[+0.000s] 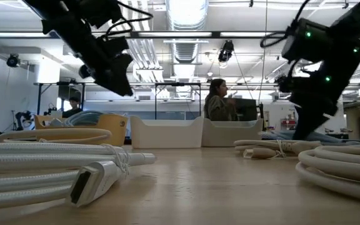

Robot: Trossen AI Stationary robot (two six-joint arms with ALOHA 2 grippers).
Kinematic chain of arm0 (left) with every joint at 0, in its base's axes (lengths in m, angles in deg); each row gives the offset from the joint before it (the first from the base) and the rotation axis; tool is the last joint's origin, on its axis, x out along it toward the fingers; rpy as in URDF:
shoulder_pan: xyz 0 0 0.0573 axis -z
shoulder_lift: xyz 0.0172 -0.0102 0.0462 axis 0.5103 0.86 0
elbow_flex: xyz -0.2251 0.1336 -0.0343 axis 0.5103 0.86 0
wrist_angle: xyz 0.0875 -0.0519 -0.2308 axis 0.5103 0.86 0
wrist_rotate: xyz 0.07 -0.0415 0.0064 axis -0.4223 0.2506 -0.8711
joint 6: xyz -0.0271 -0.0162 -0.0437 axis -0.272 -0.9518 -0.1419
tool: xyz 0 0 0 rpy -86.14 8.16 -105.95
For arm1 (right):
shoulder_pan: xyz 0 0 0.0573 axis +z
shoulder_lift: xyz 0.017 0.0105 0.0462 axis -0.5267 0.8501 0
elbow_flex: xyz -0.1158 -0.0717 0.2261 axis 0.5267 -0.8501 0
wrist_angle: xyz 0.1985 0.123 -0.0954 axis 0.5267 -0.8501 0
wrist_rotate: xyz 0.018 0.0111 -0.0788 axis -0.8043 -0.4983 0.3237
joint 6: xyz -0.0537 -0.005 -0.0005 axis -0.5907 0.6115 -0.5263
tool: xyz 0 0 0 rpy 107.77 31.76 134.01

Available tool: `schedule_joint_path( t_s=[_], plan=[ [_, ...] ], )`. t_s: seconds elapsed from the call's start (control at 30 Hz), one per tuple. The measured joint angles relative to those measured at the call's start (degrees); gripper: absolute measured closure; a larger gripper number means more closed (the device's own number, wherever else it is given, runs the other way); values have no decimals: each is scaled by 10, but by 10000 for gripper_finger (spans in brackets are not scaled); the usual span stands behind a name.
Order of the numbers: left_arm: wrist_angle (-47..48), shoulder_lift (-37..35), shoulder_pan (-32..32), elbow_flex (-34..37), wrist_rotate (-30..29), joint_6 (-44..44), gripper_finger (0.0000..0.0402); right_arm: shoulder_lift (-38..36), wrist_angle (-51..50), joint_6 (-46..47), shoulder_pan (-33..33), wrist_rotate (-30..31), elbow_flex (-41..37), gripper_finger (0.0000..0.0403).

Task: Sort HDMI cables
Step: Put the blue HDMI cable into the orange bin

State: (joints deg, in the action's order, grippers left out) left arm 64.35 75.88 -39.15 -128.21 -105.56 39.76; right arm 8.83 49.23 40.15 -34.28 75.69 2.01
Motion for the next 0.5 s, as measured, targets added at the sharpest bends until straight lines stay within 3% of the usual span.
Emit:
schedule_joint_path(
  t_s=[0.27, 0.5],
  plan=[
    [-110, 0, 0, 0, 139, 2, 206, 2, 24, -162, 27, 1, 82, 372],
    [-181, 0, 0, 0, 197, -34, 206, 53, 65, -457, 88, 3, 159, 371]
  ],
)
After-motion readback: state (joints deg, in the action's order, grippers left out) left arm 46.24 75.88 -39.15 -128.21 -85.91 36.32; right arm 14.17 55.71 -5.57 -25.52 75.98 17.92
